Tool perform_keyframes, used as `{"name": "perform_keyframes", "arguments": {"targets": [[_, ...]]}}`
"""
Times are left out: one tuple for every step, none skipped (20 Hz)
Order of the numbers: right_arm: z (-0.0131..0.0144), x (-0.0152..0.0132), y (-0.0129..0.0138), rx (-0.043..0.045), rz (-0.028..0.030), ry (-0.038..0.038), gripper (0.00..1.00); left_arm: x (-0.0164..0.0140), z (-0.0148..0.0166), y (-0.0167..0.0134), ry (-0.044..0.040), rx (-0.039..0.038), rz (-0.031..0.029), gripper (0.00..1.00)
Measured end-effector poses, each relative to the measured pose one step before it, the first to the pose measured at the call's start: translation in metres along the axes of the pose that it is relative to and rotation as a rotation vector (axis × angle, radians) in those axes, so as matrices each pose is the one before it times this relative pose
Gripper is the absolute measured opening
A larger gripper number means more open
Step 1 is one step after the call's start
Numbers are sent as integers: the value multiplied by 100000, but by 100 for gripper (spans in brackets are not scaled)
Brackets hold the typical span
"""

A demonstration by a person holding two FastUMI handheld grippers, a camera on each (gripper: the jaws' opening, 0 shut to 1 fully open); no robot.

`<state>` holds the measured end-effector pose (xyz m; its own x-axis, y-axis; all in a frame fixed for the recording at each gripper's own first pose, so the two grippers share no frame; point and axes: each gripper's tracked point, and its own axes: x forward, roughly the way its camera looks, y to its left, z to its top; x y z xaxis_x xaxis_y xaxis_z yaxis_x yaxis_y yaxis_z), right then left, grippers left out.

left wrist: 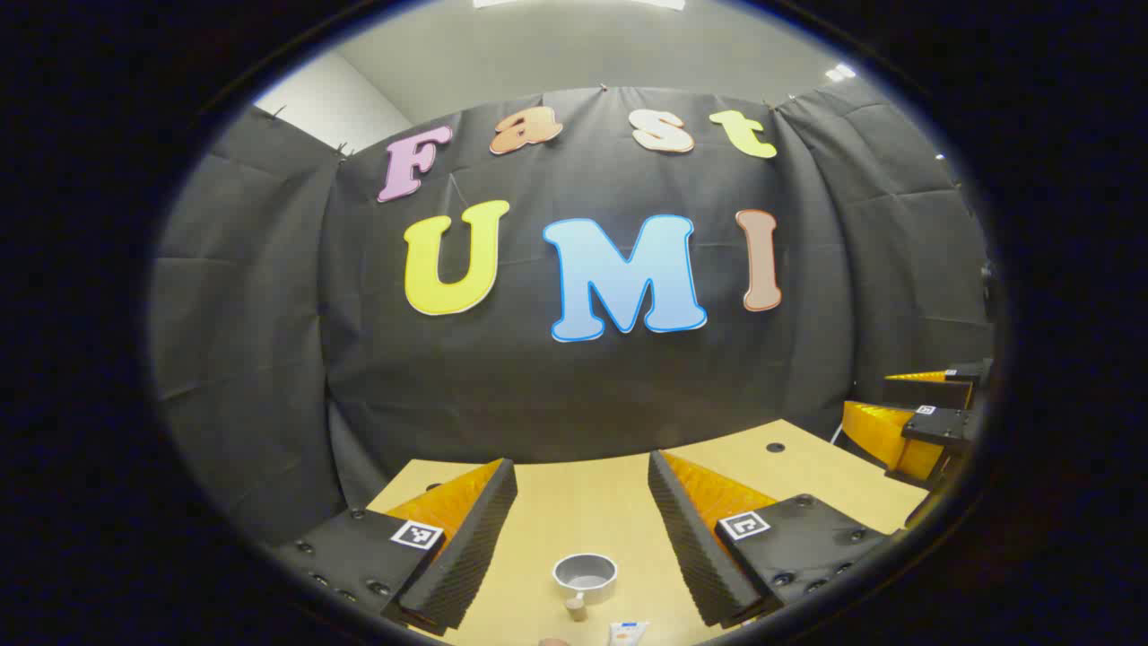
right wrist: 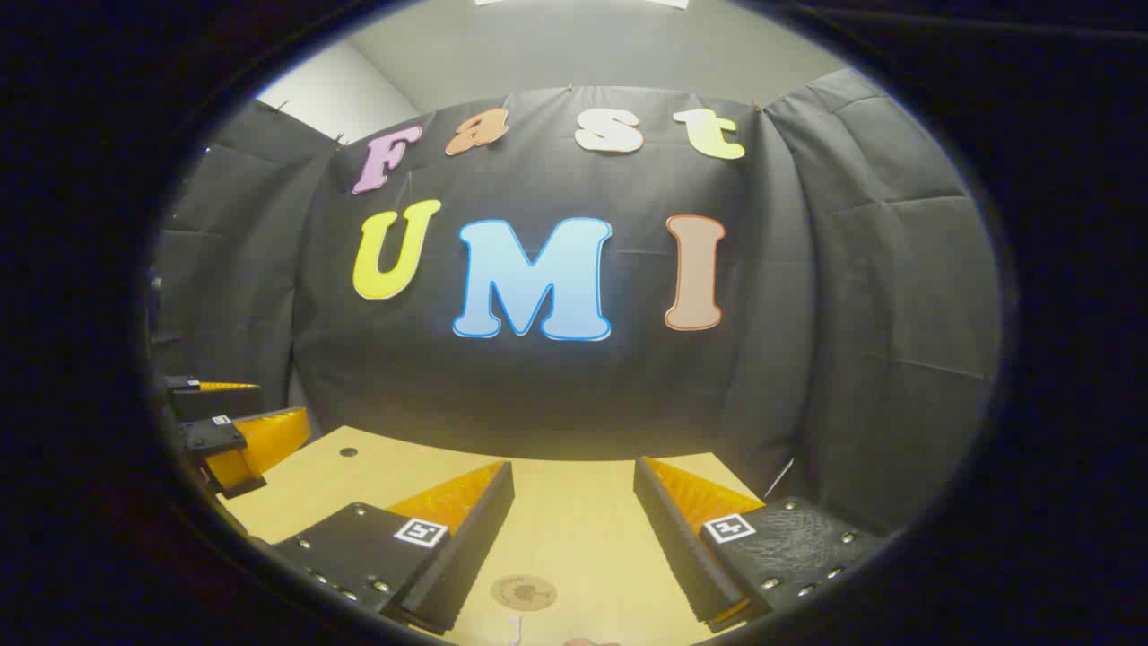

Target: Put the toothbrush and toothpaste on the desktop into the cup, then pick up the cup and place it on the coaster on the desktop.

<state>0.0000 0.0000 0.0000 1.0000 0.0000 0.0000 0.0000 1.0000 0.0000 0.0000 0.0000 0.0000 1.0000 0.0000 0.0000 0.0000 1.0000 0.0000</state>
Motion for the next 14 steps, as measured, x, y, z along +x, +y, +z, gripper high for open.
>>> {"name": "perform_keyframes", "arguments": {"targets": [[-108, 10, 101, 187, 906, 258, 88, -195, 18, -189, 89, -593, 159, 100], [3, 51, 68, 167, 856, 72, 88, 49, 0, -100, -8, -564, 165, 100], [-161, 112, 80, -51, 543, 409, 88, -78, 72, -182, 191, -80, 216, 100], [-220, 169, 93, 23, 700, 542, 88, -99, 164, -143, -75, 163, 266, 100], [-24, 29, 169, -20, 671, 407, 88, -54, 49, -217, 34, 208, -23, 100], [-100, -70, 162, 46, 723, 91, 89, -44, -65, -269, 24, 141, -301, 100], [-27, -61, 169, 82, 1092, 6, 88, 1, 42, -112, -72, 216, 332, 100], [-22, -295, 224, 251, 985, -389, 88, -136, 79, -65, -99, 172, 255, 100], [146, -46, 40, 47, 511, -204, 88, -132, -23, -85, 51, 19, 41, 100], [-132, 39, -21, -171, 355, -26, 88, -39, -29, -87, 7, 20, 153, 100], [31, -29, 76, -45, 502, 104, 88, -74, -73, -96, 116, -4, 117, 100], [-201, 31, 19, 122, 251, 178, 88, -189, 21, -133, 48, 18, -68, 100], [-209, -8, -24, 47, -207, 879, 88, -121, -64, -176, 512, 80, -259, 100], [-500, 21, -124, 145, -458, 1380, 88, -39, -290, -137, 998, 88, -227, 100]]}}
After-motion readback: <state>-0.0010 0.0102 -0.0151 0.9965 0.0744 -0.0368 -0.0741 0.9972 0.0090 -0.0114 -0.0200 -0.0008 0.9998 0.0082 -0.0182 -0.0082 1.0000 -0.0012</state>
